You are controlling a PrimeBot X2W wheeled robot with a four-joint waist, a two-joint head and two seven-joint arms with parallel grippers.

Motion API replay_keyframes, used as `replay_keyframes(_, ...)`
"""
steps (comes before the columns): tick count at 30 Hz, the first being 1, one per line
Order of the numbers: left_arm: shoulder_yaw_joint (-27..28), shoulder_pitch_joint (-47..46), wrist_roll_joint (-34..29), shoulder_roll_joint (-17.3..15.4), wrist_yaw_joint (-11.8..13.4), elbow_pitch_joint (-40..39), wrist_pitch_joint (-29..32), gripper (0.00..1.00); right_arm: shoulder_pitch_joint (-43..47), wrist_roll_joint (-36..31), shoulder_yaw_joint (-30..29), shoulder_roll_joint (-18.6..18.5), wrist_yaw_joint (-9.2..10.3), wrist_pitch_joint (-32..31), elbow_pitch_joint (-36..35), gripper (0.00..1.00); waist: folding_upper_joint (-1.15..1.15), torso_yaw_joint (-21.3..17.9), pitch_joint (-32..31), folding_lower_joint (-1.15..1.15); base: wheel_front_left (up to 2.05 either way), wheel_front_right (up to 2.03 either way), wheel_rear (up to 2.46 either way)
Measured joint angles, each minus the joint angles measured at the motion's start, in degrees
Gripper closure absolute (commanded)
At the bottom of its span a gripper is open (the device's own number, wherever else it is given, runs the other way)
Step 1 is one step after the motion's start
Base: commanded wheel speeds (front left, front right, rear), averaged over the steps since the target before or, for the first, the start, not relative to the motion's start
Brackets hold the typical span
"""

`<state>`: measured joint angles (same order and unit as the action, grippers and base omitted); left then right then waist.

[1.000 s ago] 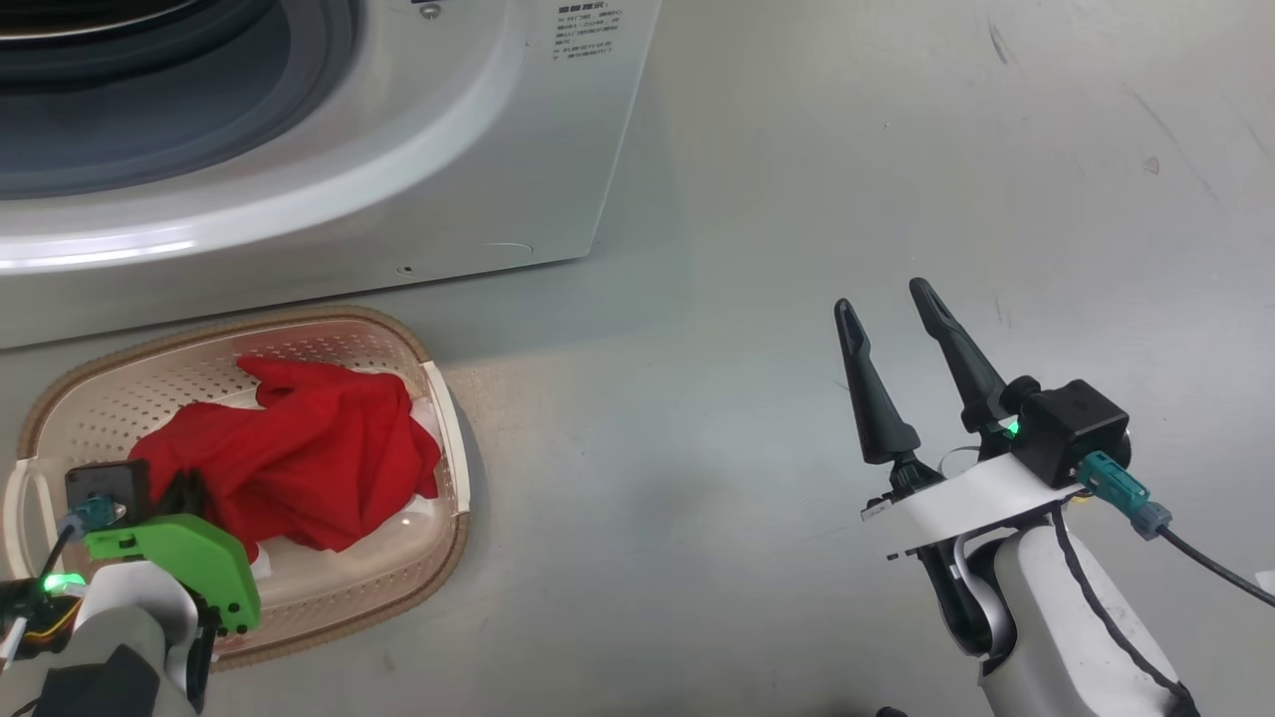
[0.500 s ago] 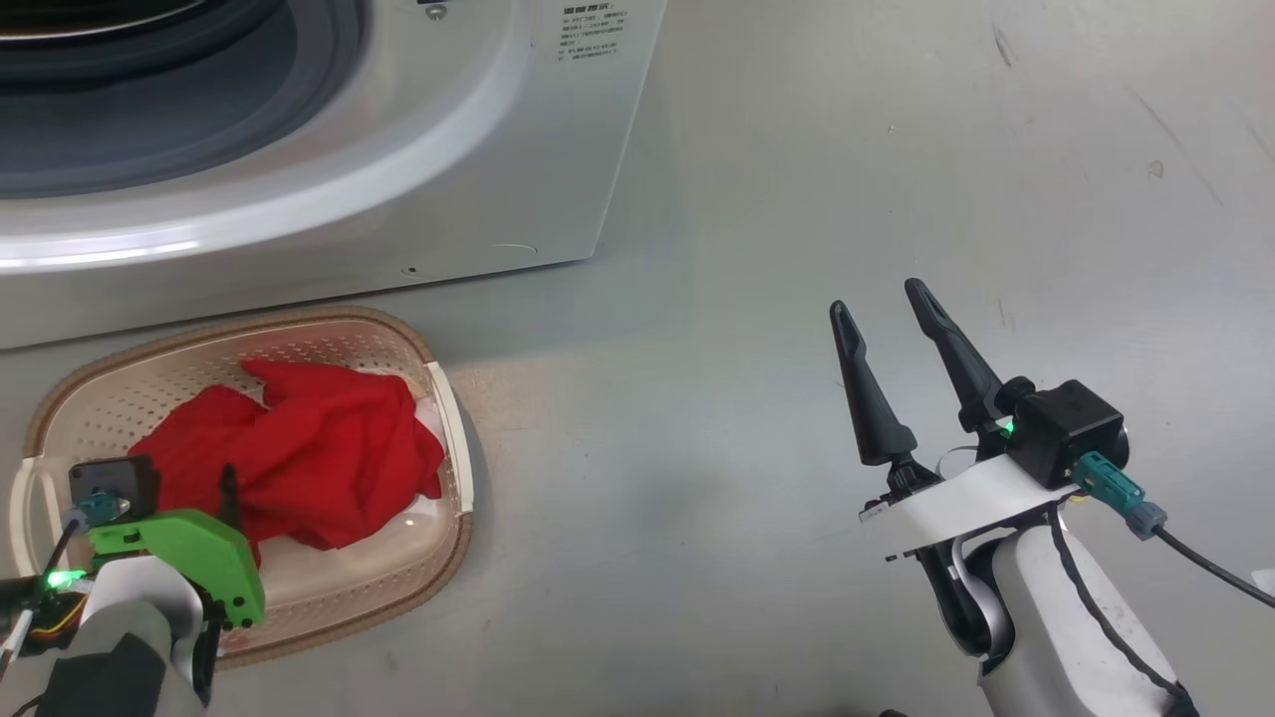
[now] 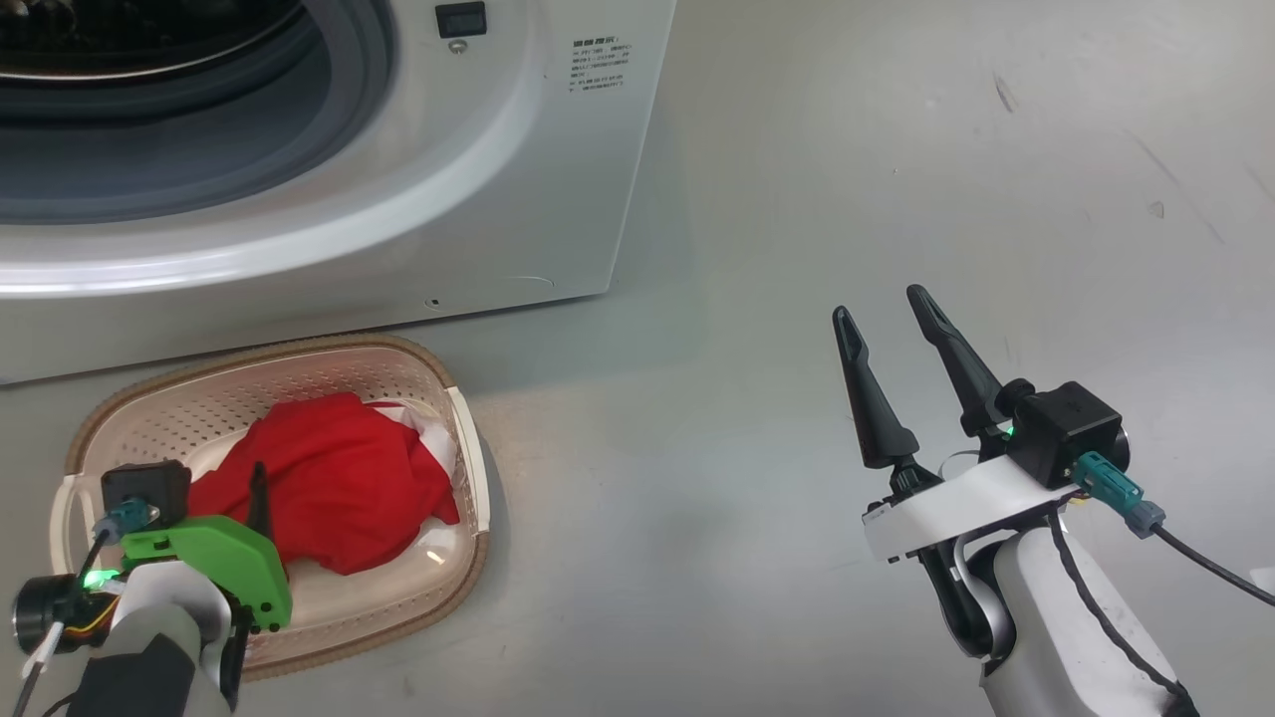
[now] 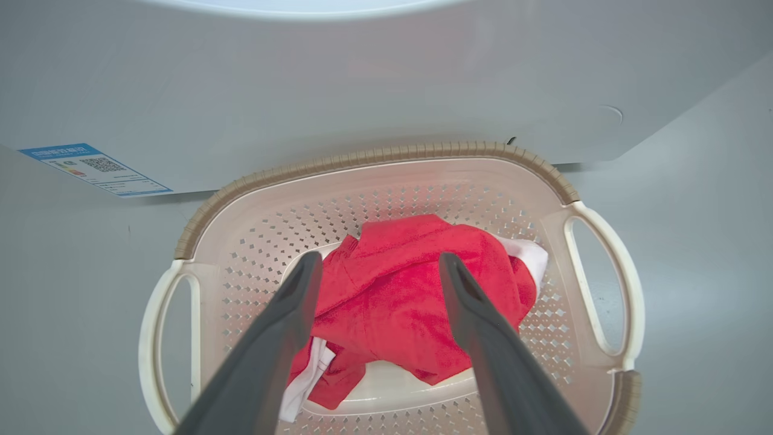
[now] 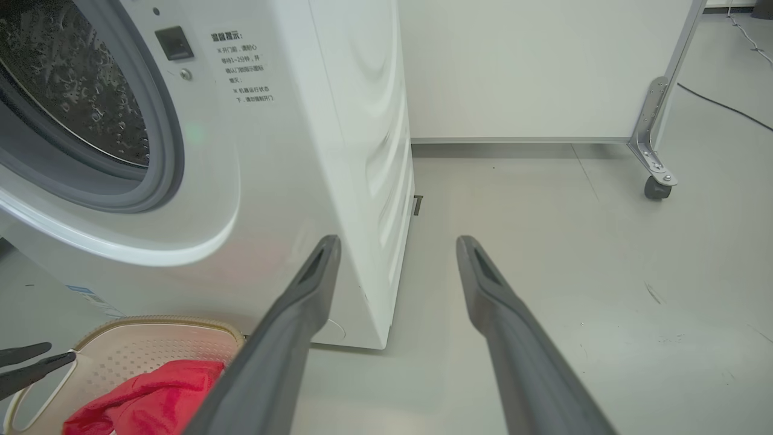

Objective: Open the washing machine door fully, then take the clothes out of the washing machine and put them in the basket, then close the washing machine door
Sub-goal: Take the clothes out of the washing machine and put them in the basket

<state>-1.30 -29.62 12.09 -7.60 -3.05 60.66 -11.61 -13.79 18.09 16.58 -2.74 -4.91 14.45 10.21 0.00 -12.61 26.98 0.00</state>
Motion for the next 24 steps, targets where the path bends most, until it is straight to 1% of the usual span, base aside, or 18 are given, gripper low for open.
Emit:
replay_keyframes(4,-0.74,-0.07,-0.01,1.18,-0.86,-0.09,-1.38,0.00,0.01,0.02,-0.59,0.00,0.00,0.00,0.42,0.00,0.00,0.68,-1.89,0.00,0.00,0.00,0.00)
replay_keyframes(13,-1.66,-0.06,-0.19,1.87,-1.87,-2.76,-2.65,0.00,0.40,0.46,-1.77,-0.02,-0.07,0.00,1.66,0.00,0.00,2.42,-6.20,0.00,0.00,0.00,0.00)
replay_keyframes(19,-2.49,0.03,-0.82,2.46,-2.31,-6.10,-2.66,0.00,2.37,0.52,-3.39,-0.01,-0.07,0.00,2.47,0.00,0.00,3.98,-9.72,0.00,0.00,0.00,0.00)
replay_keyframes(24,-2.52,0.50,-1.12,2.49,-2.38,-12.18,-2.66,0.00,3.83,0.44,-3.65,0.00,-0.33,0.00,3.07,0.00,0.00,5.47,-12.81,0.00,0.00,0.00,0.00)
